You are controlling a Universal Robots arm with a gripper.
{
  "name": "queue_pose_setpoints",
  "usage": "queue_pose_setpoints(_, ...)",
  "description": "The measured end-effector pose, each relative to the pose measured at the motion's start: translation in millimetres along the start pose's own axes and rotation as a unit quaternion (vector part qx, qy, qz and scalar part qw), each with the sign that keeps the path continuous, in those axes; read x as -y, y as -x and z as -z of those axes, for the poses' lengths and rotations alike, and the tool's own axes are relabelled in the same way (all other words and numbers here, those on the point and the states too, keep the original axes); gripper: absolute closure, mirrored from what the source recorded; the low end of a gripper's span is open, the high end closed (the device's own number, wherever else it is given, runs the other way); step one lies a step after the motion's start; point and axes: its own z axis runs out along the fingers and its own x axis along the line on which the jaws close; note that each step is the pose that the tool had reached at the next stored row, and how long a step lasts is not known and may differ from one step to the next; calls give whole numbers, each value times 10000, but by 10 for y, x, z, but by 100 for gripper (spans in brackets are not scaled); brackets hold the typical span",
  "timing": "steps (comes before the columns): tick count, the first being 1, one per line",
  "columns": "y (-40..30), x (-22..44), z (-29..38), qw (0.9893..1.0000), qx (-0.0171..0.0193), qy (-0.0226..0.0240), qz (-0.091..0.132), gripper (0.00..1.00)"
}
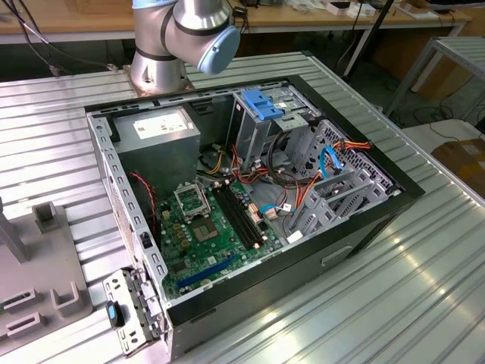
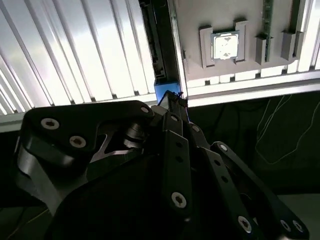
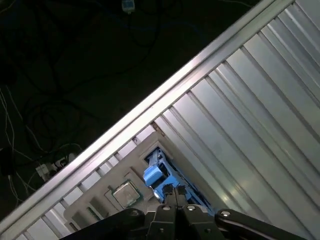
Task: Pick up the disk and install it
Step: 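Pick up the disk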
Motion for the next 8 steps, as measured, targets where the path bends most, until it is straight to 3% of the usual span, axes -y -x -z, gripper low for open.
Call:
queue_pose_setpoints(2, 0, 0, 0, 9996, -8, 3, 273, 89)
queue_pose_setpoints(3, 0, 0, 0, 9989, -13, 5, 463, 89)
queue_pose_setpoints(5, 0, 0, 0, 9967, -23, 9, 811, 89)
queue_pose_setpoints(7, 0, 0, -1, 9950, -28, 11, 1001, 89)
queue_pose_setpoints(8, 0, 0, 0, 9933, -33, 13, 1155, 89)
